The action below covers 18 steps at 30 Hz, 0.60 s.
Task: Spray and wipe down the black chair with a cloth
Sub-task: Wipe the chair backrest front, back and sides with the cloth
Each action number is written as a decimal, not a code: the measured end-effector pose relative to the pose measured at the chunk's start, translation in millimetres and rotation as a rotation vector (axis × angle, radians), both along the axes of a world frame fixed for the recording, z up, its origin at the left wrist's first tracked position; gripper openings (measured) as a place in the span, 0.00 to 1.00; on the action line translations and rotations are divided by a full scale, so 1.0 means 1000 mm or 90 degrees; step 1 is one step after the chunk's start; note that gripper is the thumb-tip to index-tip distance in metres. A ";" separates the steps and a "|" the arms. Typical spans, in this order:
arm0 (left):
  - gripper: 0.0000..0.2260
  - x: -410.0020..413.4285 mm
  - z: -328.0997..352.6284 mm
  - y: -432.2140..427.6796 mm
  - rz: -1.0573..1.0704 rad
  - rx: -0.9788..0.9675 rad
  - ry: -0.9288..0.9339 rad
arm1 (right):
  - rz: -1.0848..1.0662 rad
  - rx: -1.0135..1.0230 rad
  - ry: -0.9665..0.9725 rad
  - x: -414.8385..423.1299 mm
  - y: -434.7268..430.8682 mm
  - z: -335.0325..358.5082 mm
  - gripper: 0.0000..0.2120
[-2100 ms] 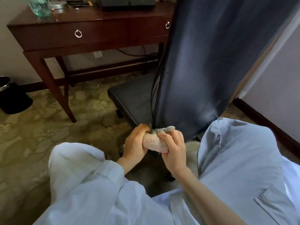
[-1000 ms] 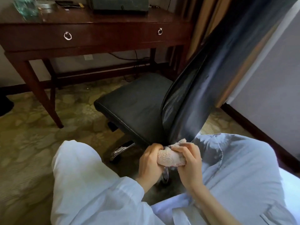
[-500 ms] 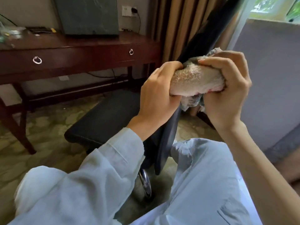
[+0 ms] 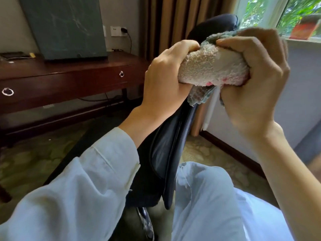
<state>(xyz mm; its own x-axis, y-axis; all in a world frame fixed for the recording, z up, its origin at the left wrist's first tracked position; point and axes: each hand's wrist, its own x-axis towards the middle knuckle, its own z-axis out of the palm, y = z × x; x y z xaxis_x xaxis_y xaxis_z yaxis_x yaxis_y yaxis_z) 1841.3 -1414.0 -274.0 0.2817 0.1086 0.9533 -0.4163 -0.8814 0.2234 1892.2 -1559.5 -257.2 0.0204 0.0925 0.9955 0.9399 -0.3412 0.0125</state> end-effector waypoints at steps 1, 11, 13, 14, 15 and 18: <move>0.12 0.004 0.002 -0.001 0.002 0.005 0.007 | -0.003 -0.002 0.006 0.005 -0.002 0.000 0.10; 0.13 0.044 -0.028 0.010 0.014 0.045 0.065 | -0.121 -0.028 0.069 0.028 0.007 -0.036 0.08; 0.12 0.042 -0.043 0.017 0.002 0.040 0.081 | -0.139 -0.064 0.073 0.022 0.013 -0.048 0.10; 0.12 0.041 -0.049 0.020 -0.005 0.034 0.087 | -0.151 -0.082 0.084 0.018 0.016 -0.051 0.11; 0.13 0.039 -0.054 0.023 -0.006 0.027 0.093 | -0.174 -0.099 0.098 0.014 0.020 -0.053 0.13; 0.13 0.036 -0.070 0.031 -0.004 -0.009 0.124 | -0.269 -0.172 0.063 0.007 0.036 -0.061 0.15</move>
